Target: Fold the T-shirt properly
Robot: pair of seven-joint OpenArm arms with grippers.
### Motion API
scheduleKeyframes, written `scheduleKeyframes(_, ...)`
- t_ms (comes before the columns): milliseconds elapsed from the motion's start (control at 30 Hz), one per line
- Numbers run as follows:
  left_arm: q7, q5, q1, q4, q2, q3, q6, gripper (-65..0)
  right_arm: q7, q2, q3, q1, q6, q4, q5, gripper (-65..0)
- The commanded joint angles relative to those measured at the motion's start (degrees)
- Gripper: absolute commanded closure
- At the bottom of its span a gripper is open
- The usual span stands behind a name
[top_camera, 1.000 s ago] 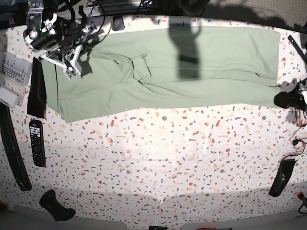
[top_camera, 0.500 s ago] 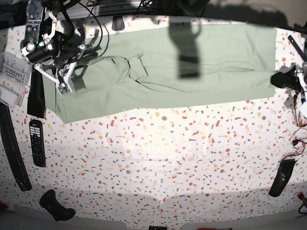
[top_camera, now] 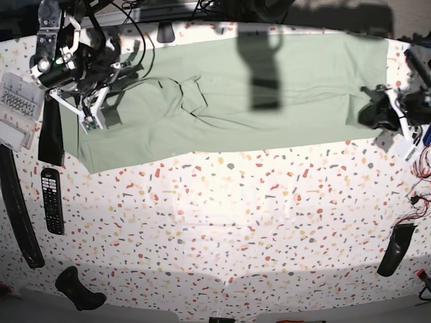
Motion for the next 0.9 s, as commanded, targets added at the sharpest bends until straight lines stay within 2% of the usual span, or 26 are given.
scheduleKeyframes(0, -1.79, 0.63, 0.04, 0.98, -0.26, -2.73, -0.32, 0.0, 0.52, 0.66, 0.28, 0.46, 0.22, 0.74, 0.26, 0.0)
scheduleKeyframes(133, -2.54, 3.69, 1.79, 3.34, 4.42, -12.24, -0.32, 0.0, 0.52, 0.66, 0.26, 0.46, 0.24, 0.74, 2.14, 0.0)
scheduleKeyframes(267, -1.07, 3.65, 5.95, 8.87, 6.27, -19.69, -0.32, 0.0, 0.52, 0.68, 0.24, 0.46, 0.24, 0.74, 3.26, 0.0)
scheduleKeyframes(467, -3.72, 3.76, 13.20, 12.46, 7.63, -20.41, -0.32, 0.0, 1.44, 0.66, 0.24, 0.46, 0.24, 0.74, 3.26, 0.0)
scheduleKeyframes(600, -5.60, 7.52, 13.84, 12.46, 11.26, -20.41, -0.32, 0.0, 2.25, 0.66, 0.24, 0.46, 0.24, 0.74, 3.23, 0.0)
scheduleKeyframes(767, -6.71, 8.11, 14.82, 12.63, 16.70, -20.41, -0.32, 0.0, 5.33, 0.68, 0.24, 0.46, 0.22, 0.72, 2.97, 0.0)
scheduleKeyframes(867, -9.25, 10.84, 15.76, 13.40, 17.84, -20.46, -0.32, 0.0, 6.16, 0.66, 0.24, 0.46, 0.22, 0.72, 2.82, 0.0)
